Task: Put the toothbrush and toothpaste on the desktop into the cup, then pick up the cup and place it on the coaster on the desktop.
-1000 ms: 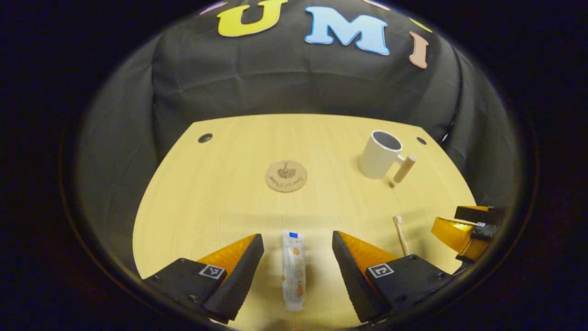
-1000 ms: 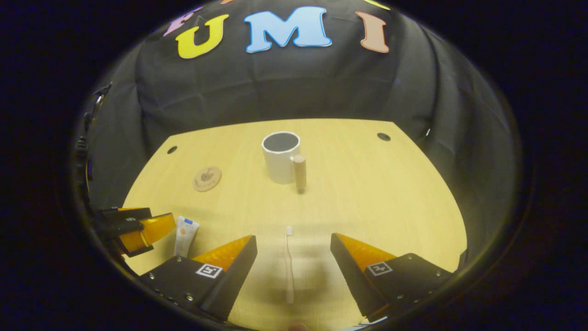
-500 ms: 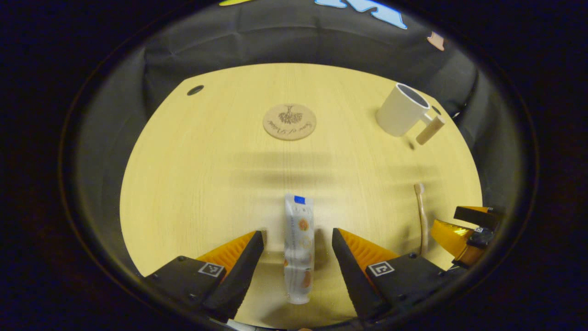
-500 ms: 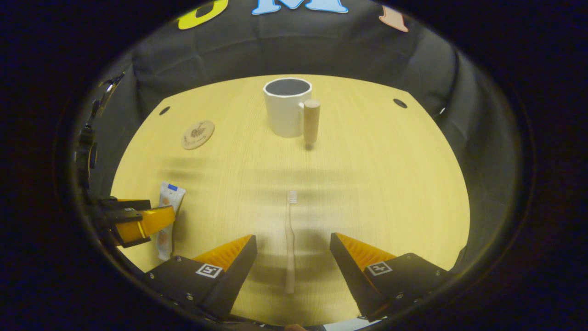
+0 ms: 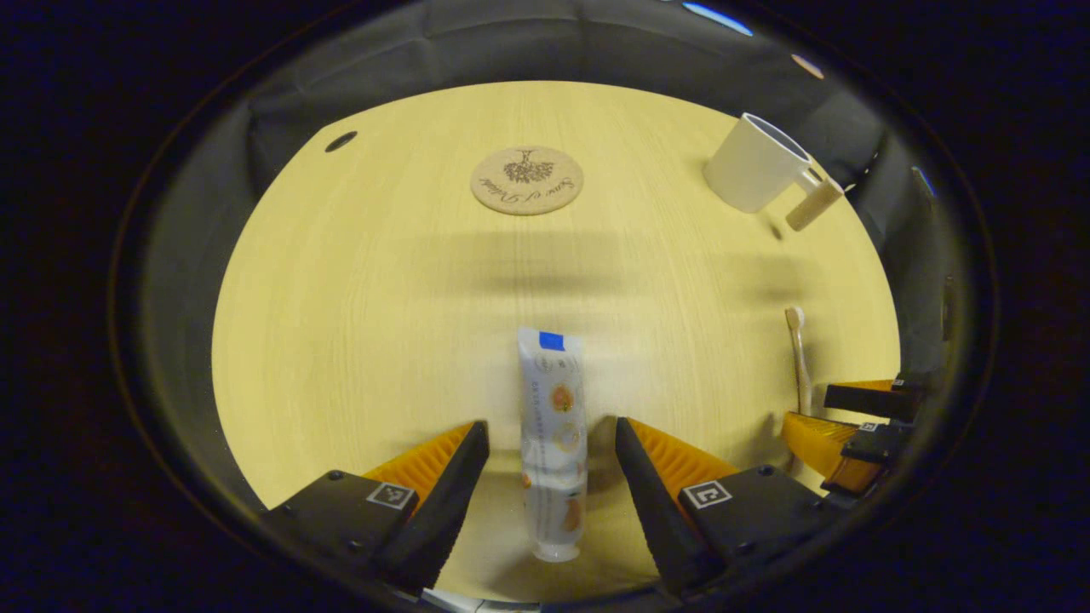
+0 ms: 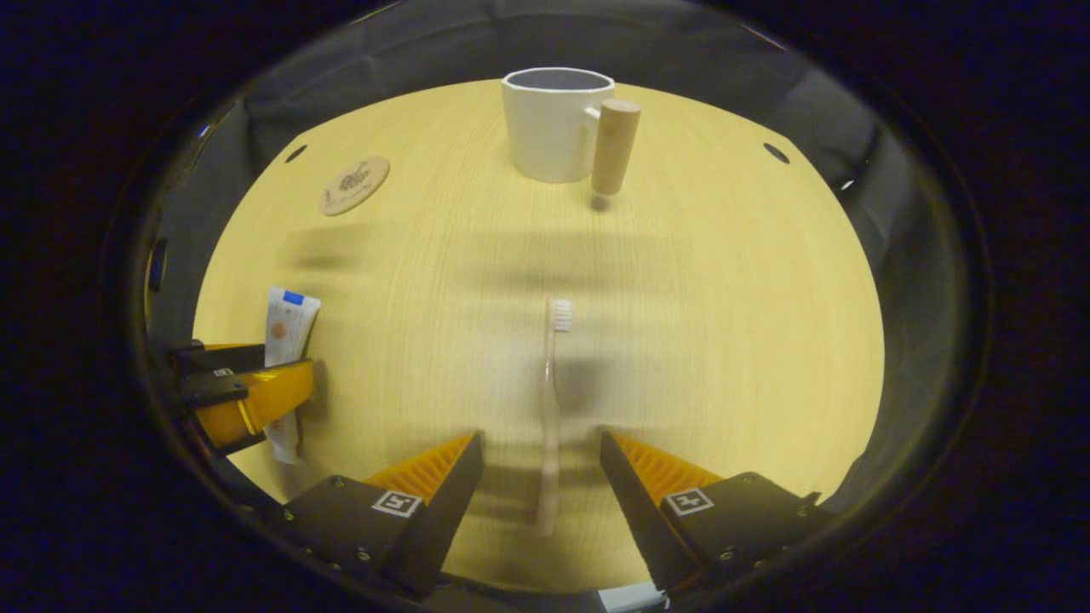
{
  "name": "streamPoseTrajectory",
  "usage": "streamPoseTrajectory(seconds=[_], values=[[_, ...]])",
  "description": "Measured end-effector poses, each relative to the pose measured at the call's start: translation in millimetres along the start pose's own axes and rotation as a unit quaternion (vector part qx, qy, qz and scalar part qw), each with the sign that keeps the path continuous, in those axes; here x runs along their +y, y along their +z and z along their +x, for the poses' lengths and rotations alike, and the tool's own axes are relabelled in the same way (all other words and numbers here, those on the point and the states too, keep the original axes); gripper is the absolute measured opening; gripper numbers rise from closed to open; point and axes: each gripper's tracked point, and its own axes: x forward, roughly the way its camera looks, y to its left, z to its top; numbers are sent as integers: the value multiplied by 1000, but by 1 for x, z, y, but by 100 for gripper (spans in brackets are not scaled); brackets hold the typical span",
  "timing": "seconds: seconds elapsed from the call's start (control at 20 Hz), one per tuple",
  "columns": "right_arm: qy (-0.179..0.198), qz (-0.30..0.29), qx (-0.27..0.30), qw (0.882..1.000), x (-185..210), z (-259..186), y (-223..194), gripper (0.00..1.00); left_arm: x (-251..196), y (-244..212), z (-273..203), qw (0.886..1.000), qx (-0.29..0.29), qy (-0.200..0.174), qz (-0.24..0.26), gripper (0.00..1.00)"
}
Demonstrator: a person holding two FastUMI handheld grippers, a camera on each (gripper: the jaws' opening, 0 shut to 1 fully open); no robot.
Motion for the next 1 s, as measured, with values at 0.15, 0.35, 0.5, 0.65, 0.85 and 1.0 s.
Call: streamPoseTrajectory(seconds=[0.15,0.35,0.5,0.65,0.85,1.0], values=[[-6,-2,13,1000,-1,7,-3,84,4,1,2,1000,1,10,16,95],[-6,3,18,1000,-4,10,-2,75,7,2,4,999,-1,20,29,73],[-7,1,21,1000,-8,7,-1,57,7,4,4,999,-3,20,28,61],[-2,1,27,1000,-7,9,-5,28,8,4,3,999,-3,16,37,57],[-5,-23,26,999,-6,8,-9,5,8,4,2,999,-4,15,46,51],[6,-22,17,1000,-8,-1,-4,4,9,7,2,999,-11,12,44,38]])
